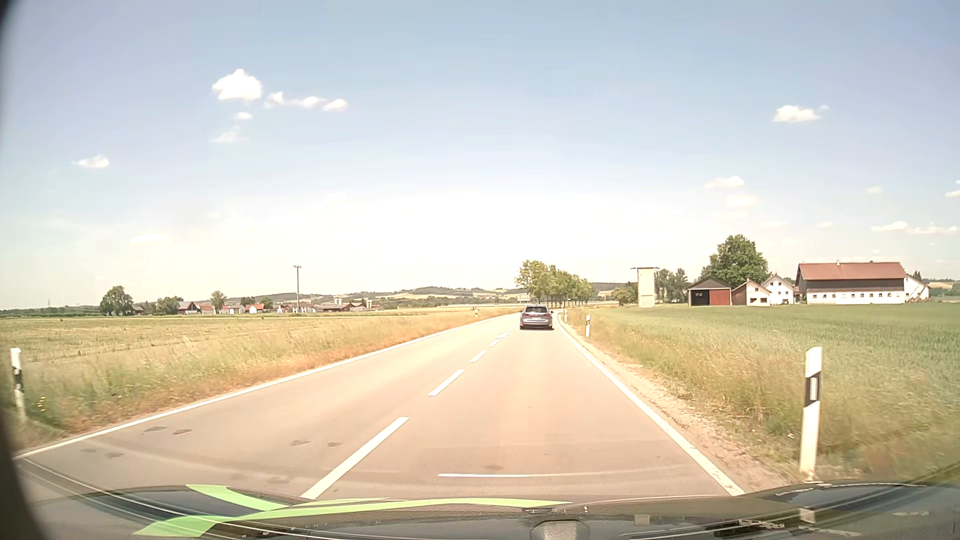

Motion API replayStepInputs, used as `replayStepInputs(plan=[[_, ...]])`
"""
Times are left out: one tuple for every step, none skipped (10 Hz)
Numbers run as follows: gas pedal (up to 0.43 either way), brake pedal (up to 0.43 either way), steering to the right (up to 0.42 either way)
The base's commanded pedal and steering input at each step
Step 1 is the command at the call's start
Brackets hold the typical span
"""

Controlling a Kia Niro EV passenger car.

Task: Follow the waypoints while adhering to traffic rules and regulations

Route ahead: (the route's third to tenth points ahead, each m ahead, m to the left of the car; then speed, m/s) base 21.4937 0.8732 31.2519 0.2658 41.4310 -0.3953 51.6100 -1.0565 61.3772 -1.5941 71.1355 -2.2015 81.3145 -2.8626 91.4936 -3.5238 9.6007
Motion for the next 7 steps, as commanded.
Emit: replayStepInputs(plan=[[0.339,0.0,0.022],[0.339,0.0,0.017],[0.339,0.0,0.01],[0.331,0.0,0.008],[0.287,0.0,0.008],[0.28,0.0,0.008],[0.28,0.0,0.008]])
